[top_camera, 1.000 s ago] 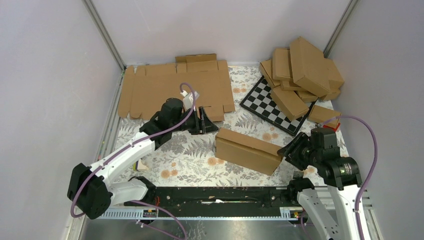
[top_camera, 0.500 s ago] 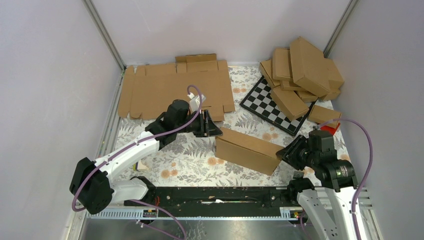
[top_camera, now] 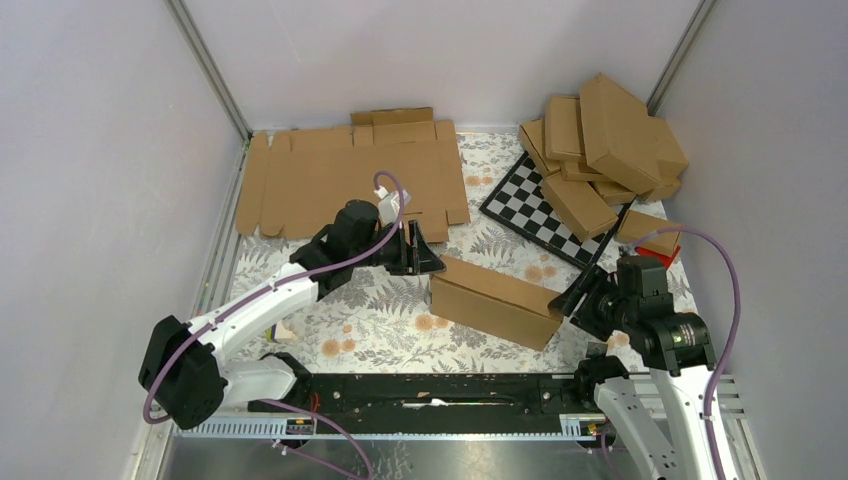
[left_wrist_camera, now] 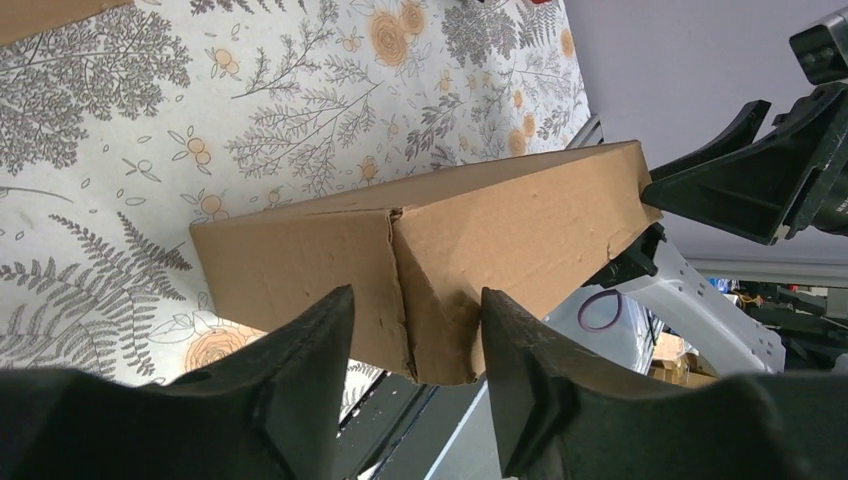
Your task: Fold the paper box
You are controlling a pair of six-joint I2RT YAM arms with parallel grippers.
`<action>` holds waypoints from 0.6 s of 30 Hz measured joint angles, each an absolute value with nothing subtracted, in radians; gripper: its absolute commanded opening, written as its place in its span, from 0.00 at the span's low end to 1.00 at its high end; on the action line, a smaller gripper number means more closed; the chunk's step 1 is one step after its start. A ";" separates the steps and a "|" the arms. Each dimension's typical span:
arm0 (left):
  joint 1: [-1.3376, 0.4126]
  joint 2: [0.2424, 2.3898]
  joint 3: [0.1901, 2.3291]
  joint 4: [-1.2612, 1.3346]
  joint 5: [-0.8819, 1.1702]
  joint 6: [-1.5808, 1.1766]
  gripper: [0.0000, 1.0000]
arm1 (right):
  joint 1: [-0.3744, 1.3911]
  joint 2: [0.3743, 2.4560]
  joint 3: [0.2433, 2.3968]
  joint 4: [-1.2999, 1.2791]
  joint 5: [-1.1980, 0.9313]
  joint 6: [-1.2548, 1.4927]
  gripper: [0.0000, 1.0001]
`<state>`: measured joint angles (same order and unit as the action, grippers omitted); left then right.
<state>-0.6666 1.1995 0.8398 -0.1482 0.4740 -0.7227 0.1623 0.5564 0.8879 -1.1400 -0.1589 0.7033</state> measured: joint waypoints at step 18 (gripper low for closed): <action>-0.227 1.036 0.830 -0.338 0.475 -0.632 0.80 | 0.163 0.646 0.730 -0.800 -0.478 0.712 0.57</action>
<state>-0.2272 1.0359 0.8295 -0.3378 0.4751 -0.6319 0.1627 0.6456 0.7296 -0.7998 -0.4782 0.7124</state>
